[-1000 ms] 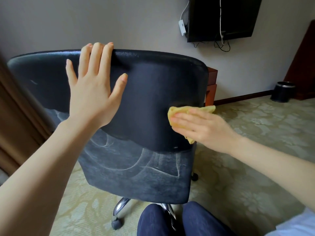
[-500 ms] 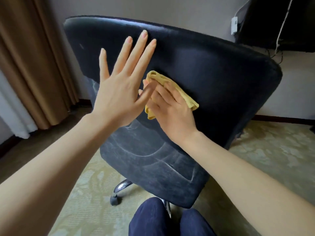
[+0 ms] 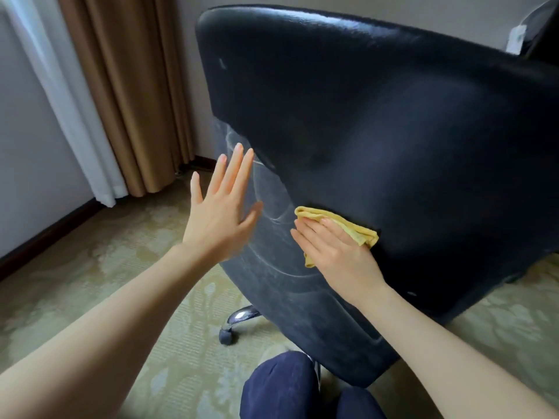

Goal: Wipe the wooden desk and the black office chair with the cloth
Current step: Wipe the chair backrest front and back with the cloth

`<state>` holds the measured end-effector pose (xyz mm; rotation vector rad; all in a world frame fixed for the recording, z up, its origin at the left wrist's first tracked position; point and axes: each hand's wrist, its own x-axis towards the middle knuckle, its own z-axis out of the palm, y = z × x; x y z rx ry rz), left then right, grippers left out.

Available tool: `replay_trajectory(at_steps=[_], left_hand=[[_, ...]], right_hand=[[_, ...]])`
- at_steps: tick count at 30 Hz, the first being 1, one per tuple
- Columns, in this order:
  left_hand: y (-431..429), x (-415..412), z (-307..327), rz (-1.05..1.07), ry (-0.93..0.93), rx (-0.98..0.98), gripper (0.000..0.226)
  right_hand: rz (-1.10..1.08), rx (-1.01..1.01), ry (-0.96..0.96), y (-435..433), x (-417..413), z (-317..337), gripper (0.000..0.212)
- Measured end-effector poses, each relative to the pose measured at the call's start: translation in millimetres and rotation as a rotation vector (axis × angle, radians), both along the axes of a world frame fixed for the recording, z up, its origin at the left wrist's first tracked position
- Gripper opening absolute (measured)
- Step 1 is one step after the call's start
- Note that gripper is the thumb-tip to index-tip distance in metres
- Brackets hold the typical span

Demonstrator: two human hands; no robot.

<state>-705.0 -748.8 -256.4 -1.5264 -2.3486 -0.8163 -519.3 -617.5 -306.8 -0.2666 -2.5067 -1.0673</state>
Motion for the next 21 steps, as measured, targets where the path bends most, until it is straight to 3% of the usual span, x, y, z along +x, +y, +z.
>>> replay_trajectory(at_steps=[9, 15, 18, 21], left_hand=[[14, -8, 69, 0.049, 0.191, 0.16, 0.099], [9, -9, 85, 0.063, 0.17, 0.289, 0.103], [7, -14, 84, 0.089, -0.074, 0.389, 0.1], [14, -22, 78, -0.03, -0.65, 0.443, 0.099]], right_hand=[[0.018, -0.149, -0.012, 4, 72, -14, 0.043], [-0.041, -0.238, 0.023, 5, 116, -9, 0.044], [-0.06, -0.29, 0.049, 11, 131, -6, 0.067], [0.083, -0.439, 0.302, 5, 122, 1, 0.033]])
